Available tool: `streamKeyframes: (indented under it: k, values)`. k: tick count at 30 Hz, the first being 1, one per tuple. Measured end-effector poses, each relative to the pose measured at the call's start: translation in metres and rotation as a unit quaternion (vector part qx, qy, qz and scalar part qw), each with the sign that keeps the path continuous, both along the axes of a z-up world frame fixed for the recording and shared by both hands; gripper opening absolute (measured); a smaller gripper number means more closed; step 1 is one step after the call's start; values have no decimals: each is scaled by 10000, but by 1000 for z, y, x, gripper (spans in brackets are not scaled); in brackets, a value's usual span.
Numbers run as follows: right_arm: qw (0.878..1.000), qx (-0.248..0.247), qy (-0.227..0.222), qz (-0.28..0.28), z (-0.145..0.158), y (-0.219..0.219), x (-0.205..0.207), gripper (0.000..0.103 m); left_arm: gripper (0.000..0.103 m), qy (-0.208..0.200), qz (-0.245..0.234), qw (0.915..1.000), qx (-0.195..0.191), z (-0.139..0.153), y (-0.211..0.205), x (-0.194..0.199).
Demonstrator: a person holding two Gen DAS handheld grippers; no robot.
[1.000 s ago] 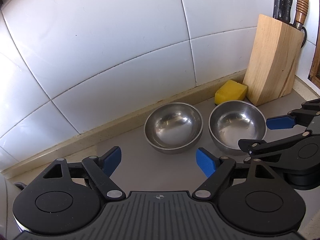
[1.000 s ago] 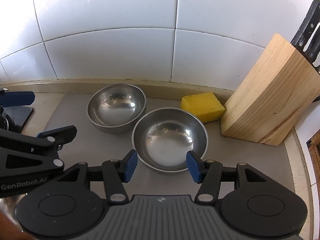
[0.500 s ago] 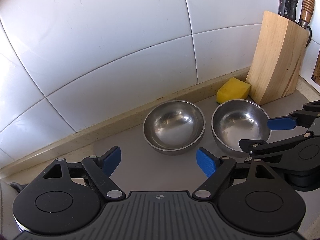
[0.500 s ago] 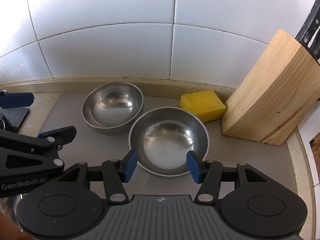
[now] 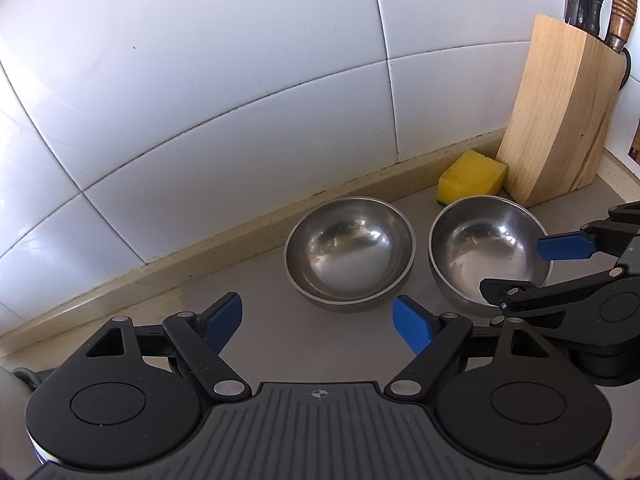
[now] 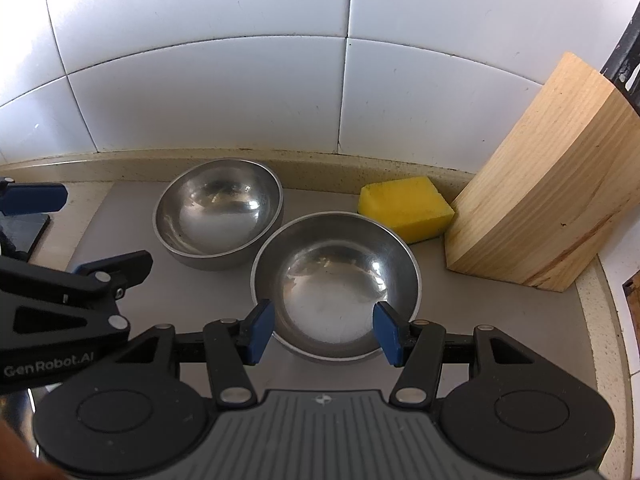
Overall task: Organize plates and bowls
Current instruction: 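Move both grippers to the steel bowl nearest the sponge and grip its rim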
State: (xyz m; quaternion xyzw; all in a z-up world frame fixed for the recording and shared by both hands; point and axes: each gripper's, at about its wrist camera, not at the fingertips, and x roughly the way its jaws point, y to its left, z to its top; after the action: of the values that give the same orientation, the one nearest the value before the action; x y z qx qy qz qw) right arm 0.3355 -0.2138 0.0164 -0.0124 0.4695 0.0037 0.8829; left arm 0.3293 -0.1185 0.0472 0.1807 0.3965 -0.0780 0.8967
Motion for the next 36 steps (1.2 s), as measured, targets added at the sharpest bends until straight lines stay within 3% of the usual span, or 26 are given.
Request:
streamKeyframes:
  k: [6,9,16,22,26,29,33,36]
  values:
    - [10000,5,29,9,-2,0,3,31,81,40,-5,10000,-7,-3,1,4]
    - [10000,-3,45,-25,-5,-2,5,41,83,75,16,10000,-24,-7,3,9]
    - [9996,71,119,-238,-11,-19,20,41,83,237,264,9993,-95,-16,17,38]
    - [9977,523,88,-418,-7,-36,33,41,82,597,541,9946,-648,-24,37,76]
    - [9948,917,121,-421,1,-41,54,41,76,905,719,9898,-834,-41,41,95]
    - [9967,802,76,-83,6,-26,78,41,71,1024,719,9888,-813,-51,40,99]
    - [9954,865,372,162,-9,-10,113,41,70,1092,764,9875,-837,-59,42,105]
    - [9938,855,630,329,-25,1,130,34,60,1156,805,9868,-799,-67,45,109]
